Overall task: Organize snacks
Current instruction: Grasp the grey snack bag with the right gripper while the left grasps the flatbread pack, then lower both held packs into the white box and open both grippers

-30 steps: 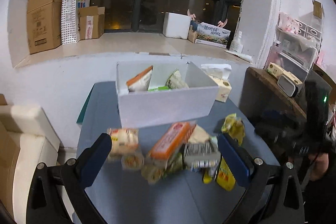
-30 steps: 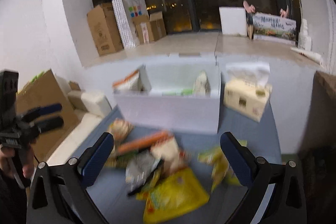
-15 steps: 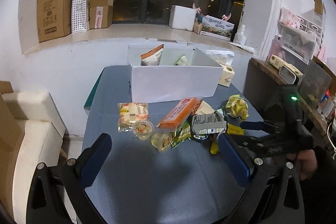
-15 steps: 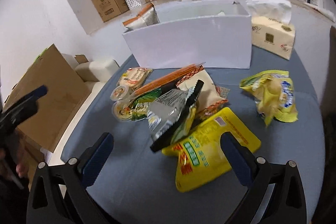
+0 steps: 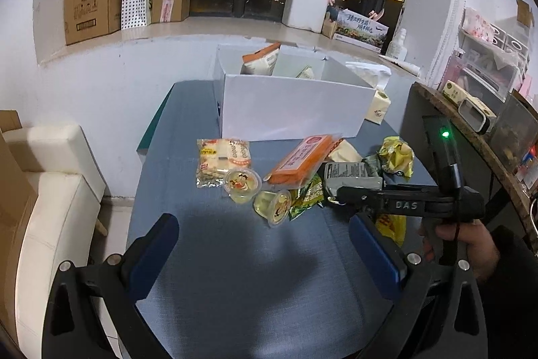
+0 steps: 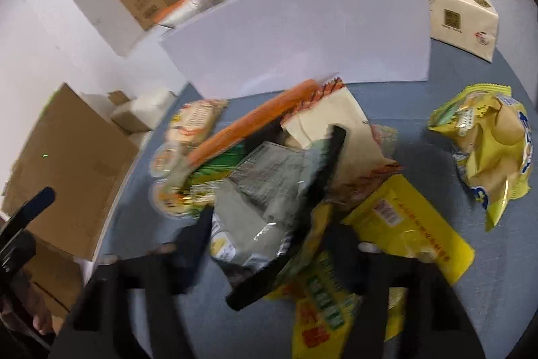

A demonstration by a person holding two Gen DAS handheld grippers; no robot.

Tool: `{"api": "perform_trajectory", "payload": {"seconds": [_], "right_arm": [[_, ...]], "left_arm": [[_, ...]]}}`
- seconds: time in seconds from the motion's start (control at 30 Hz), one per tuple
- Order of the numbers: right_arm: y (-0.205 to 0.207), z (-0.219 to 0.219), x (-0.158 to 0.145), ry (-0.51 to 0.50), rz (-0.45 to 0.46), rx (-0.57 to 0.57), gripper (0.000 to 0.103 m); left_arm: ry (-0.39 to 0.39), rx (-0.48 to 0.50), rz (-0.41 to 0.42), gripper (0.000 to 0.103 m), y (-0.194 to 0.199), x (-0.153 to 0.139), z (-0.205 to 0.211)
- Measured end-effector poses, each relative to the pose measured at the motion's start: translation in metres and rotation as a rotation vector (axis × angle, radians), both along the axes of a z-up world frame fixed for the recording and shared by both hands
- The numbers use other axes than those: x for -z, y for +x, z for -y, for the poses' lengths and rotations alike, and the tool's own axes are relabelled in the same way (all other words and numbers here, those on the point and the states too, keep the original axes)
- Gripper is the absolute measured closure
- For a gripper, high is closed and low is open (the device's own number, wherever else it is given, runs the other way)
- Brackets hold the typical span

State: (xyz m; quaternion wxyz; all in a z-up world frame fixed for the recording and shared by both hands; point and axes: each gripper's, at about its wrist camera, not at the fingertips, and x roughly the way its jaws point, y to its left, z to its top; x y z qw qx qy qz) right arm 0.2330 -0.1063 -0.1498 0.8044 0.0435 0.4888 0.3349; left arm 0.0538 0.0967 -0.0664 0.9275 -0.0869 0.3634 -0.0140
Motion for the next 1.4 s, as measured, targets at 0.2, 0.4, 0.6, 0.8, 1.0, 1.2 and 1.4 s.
{"api": "perform_trajectory", "payload": {"seconds": [0.2, 0.4, 0.6, 0.8, 1.0, 1.2, 1.4], "right_arm": [[-0.012, 0.016, -0.014, 0.089, 0.021, -0.016, 0.057], [-0.035, 0.044, -0.044, 0.200, 0.072, -0.005, 0.060], [-0.052, 0.071, -0.073, 0.210, 0.151, 0.025, 0.060], [-0.056, 0.093, -0.081, 0.191, 0.184, 0.067, 0.060], [-0.051, 0.109, -0.070, 0.206, 0.141, 0.110, 0.060], [-0.042, 0.118, -0.061, 0.206, 0.098, 0.157, 0.060], [-0.040, 0.112, -0.057, 0.187, 0.090, 0.153, 0.060]], "left_arm": [[-0.035, -0.005, -0.015, 0.000, 0.011, 0.006, -0.005], [-0.055, -0.027, -0.033, 0.000, 0.056, 0.013, -0.011], [-0.017, -0.092, -0.143, 0.000, 0.135, 0.046, -0.025], [0.040, -0.154, -0.205, 0.000, 0.178, 0.075, -0.030], [0.091, -0.137, -0.268, 0.006, 0.198, 0.102, -0.022], [0.133, -0.104, -0.234, 0.026, 0.193, 0.100, -0.018], [0.122, -0.128, -0.097, 0.026, 0.159, 0.066, -0.020]]}}
